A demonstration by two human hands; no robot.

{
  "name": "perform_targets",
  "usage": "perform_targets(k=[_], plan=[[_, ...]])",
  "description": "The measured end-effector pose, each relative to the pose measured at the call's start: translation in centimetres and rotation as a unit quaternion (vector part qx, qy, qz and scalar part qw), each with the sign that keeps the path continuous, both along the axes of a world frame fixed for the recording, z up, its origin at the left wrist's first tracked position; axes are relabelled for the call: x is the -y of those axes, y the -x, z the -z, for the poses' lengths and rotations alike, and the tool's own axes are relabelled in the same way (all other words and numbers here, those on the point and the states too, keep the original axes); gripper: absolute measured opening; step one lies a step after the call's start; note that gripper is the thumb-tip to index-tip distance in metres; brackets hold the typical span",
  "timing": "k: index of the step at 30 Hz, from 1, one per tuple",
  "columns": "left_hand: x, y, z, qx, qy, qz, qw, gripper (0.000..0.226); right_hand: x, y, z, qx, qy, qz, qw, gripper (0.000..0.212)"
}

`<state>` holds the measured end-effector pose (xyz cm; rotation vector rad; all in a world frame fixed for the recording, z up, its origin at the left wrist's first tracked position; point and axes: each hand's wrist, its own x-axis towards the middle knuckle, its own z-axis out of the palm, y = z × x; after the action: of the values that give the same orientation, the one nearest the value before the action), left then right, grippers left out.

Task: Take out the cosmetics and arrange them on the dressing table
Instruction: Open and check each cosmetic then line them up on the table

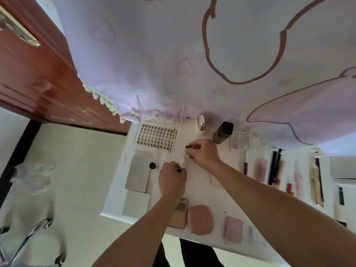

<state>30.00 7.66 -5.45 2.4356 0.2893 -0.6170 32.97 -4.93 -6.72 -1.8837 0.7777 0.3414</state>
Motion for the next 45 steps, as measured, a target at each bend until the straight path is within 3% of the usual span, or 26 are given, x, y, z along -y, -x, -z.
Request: perform_targets(k=[9, 15, 20, 27, 32, 36, 42, 45], plan=[[0.2, 0.3, 0.3, 0.011, 0.051, -0.085, 0.995, 0.028, -0.6, -1.5, 1.2, -0.003, 0.005, -0.012, 1.0, 0.022], [-0.7, 0.7, 0.3, 0.01, 0.056, -0.111, 0.992, 0.017, -1.1, -1.7, 1.0, -0.002, 0.012, -0.053, 0.999, 0.013], [-1.6, 0.9, 0.4, 0.012, 0.055, -0.093, 0.994, 0.015, -1.5, -1.6, 0.7, -0.005, 0.042, -0.092, 0.995, 0.004], [-3.1, 1.3, -0.7, 0.021, 0.045, -0.063, 0.997, 0.022, -0.8, -1.5, 0.3, -0.012, 0.082, -0.11, 0.991, 0.02], [-5.6, 1.4, -1.9, 0.049, 0.027, -0.064, 0.996, 0.021, -0.6, -0.7, -0.8, -0.005, 0.105, -0.106, 0.989, 0.019], [-7.3, 0.5, -2.6, 0.061, -0.003, -0.066, 0.996, 0.028, -0.6, 0.3, -1.4, -0.012, 0.112, -0.098, 0.989, 0.022], [-7.9, -1.7, -2.0, 0.056, 0.034, 0.005, 0.998, 0.045, -0.6, 2.1, -1.7, -0.034, 0.111, -0.077, 0.99, 0.021], [-8.0, -2.7, -1.0, 0.064, 0.045, 0.035, 0.996, 0.031, -0.4, 2.8, -1.8, -0.041, 0.121, -0.071, 0.989, 0.019]])
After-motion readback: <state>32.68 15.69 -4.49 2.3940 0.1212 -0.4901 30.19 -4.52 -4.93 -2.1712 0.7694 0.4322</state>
